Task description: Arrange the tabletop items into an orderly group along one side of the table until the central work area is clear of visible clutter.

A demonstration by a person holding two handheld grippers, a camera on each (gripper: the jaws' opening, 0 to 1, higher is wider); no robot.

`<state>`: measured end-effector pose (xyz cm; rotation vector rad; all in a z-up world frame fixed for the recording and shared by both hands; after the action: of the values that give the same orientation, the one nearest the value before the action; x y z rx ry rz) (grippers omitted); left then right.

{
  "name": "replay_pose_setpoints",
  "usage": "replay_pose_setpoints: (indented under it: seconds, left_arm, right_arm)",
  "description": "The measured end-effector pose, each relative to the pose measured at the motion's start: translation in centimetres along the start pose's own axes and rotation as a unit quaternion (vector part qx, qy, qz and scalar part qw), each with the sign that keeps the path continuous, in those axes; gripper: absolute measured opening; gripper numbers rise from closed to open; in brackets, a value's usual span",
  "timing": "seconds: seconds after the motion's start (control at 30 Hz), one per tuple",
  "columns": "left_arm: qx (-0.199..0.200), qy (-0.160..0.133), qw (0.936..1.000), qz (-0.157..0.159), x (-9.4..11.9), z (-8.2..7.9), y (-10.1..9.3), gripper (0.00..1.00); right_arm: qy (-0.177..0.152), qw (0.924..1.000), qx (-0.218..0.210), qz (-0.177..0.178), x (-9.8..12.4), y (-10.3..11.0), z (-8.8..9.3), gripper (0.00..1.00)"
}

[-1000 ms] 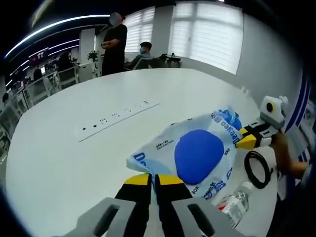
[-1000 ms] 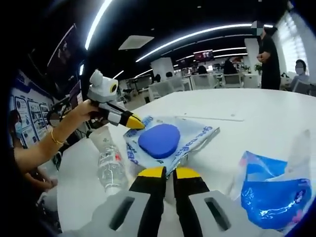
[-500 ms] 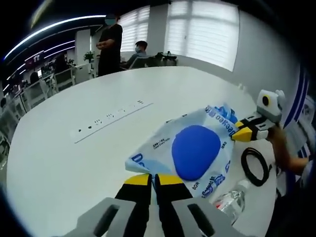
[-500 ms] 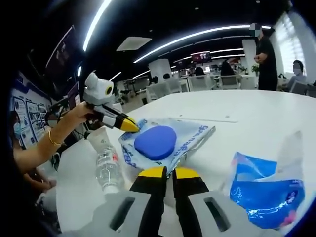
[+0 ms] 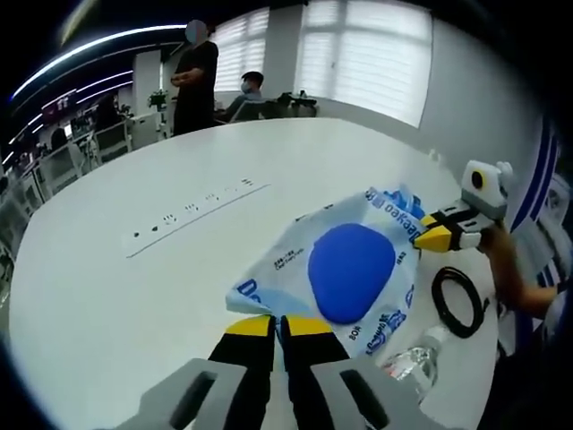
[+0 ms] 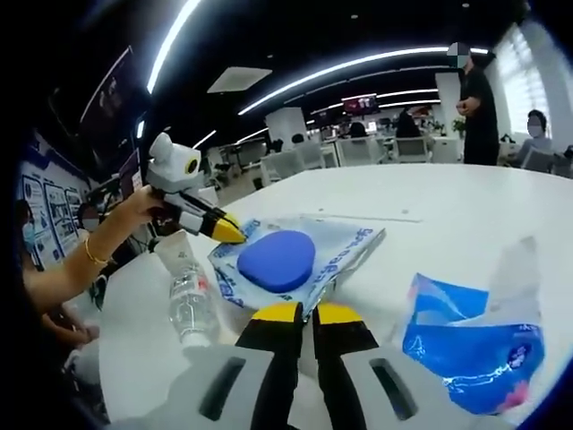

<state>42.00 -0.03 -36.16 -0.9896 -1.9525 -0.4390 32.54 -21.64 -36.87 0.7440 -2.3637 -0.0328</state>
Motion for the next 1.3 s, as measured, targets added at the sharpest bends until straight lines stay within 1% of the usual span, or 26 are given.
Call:
replay_pose_setpoints:
  seconds: [0.2, 0.37, 0.47, 0.67, 0.8, 0.9, 0.97, 1.17, 1.3]
  left_arm:
    - [0.001, 0.009, 0.9999, 0.006, -0.4, 0.0, -0.2, 0.01]
    - [-0.009, 0.015, 0.9998, -0.007, -0.6, 0.0, -0.6, 0.01]
    - [-0.012, 0.014, 0.9998, -0.006, -0.6, 0.0, -0.7, 0.01]
    - [-0.012, 0.016, 0.9998, 0.001, -0.8, 0.0, -1.0, 0.01]
    - [-0.016, 0.023, 0.9996, -0.003, -1.1, 0.2, -1.1, 0.01]
    - [-0.016, 0.029, 0.9995, -0.002, -1.4, 0.4, -1.1, 0.01]
    - [-0.016, 0.029, 0.9994, -0.002, -1.4, 0.7, -1.5, 0.01]
    - [-0.017, 0.029, 0.9994, 0.0, -1.5, 0.6, -1.6, 0.01]
    - [-0.019, 0.029, 0.9994, 0.001, -1.6, 0.8, -2.3, 0.01]
  right_arm:
    - [0.01, 0.9997, 0.013, 0.018, -0.1, -0.3, 0.4, 0.02]
    - [0.014, 0.9993, 0.019, 0.029, -0.1, -0.6, 0.5, 0.02]
    - [0.018, 0.9989, 0.024, 0.037, -0.1, -0.7, 0.8, 0.02]
    - [0.025, 0.9985, 0.022, 0.043, -0.1, -1.1, 1.1, 0.02]
    - [0.038, 0.9982, 0.021, 0.041, -0.3, -1.0, 1.6, 0.02]
    - [0.047, 0.9974, 0.026, 0.048, -0.5, -1.1, 1.8, 0.02]
    - [0.049, 0.997, 0.029, 0.052, -0.5, -1.2, 1.9, 0.02]
    - [0.052, 0.9966, 0.03, 0.055, -0.4, -1.3, 2.0, 0.02]
    - [0.057, 0.9962, 0.028, 0.06, -0.5, -1.5, 2.3, 0.02]
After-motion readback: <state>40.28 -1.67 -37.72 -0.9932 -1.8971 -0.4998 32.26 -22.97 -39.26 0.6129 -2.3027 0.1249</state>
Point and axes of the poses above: the point that each gripper's makers call its tool centre point, and the gripper's own axes: x roughly backward along the fingers, y roughly to its left, z roughly out of its underside, the point moved 5 cm from there along x, roughly backward along the fingers, and after that the axes turned 15 degrees about y, right-handed, at the moved point
